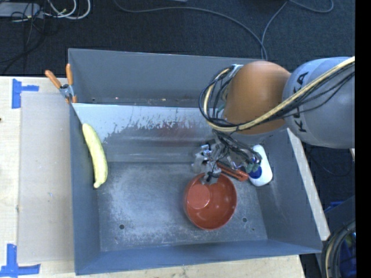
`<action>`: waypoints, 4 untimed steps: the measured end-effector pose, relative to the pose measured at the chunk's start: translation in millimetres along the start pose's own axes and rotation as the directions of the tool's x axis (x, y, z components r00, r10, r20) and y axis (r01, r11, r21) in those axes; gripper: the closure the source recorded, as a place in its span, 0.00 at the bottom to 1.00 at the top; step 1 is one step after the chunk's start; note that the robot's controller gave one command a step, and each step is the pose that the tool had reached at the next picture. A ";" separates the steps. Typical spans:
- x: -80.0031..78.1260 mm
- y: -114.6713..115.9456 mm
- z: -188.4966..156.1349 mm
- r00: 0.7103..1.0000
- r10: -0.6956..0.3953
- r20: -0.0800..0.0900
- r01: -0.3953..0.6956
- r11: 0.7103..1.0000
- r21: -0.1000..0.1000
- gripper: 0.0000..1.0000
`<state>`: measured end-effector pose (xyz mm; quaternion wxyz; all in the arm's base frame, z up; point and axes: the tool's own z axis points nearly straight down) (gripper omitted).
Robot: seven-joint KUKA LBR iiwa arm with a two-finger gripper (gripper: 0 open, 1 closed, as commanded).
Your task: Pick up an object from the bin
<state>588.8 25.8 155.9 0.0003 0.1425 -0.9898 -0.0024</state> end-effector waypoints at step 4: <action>44.7 -10.8 20.3 0.983 -0.183 -0.003 0.183 0.983 -0.004 1.00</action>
Offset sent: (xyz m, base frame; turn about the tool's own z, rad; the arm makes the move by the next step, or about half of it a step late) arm -0.0237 -0.0054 0.0286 -0.2709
